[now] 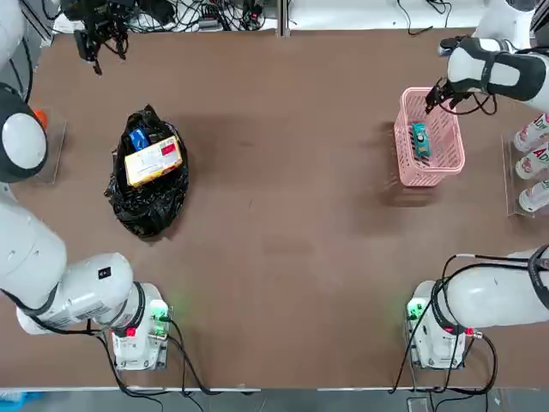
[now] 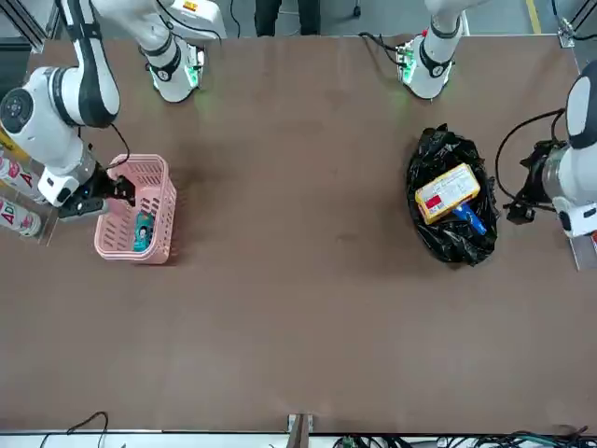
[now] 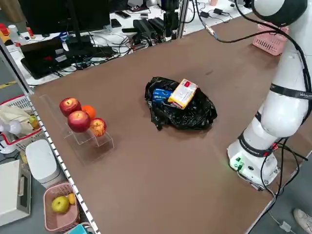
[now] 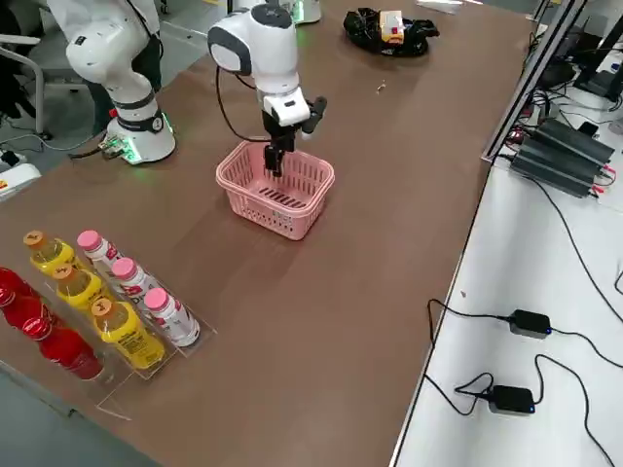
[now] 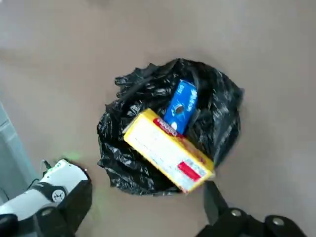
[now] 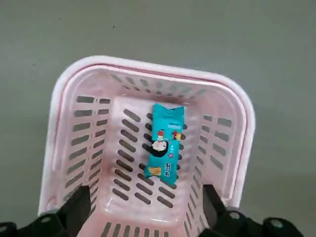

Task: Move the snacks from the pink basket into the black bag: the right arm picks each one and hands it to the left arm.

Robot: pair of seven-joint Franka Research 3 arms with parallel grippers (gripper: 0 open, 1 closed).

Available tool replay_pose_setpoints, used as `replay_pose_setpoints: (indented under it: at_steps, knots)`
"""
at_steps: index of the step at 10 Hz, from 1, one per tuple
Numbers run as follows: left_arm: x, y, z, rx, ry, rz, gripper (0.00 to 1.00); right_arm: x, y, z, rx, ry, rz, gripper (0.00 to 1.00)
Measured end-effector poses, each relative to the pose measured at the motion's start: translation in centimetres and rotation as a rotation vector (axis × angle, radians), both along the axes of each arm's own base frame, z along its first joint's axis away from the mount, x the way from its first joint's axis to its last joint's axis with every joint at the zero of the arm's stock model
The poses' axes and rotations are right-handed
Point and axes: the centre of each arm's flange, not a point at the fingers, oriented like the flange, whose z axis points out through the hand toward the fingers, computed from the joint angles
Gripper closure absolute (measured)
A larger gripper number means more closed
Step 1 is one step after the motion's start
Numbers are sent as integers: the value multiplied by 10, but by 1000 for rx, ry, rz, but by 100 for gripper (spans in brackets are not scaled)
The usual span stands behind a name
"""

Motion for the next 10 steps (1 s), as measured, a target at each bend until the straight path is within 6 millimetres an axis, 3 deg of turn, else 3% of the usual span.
replay_pose_setpoints:
  at_steps: [4,6,8,10]
  knots:
    - [-8,38,62,-206,-116,-238,0,-3,3,-16,-6,-24,-6,7]
    - [-19,26,91,-243,-165,-415,0,-1,5,-39,-21,-47,-6,9]
    - [-28,-4,117,-263,-209,-645,0,-4,7,-63,-29,-52,-10,9]
    - [-31,-23,135,-259,-248,-735,0,-3,13,-72,-29,-58,-9,9]
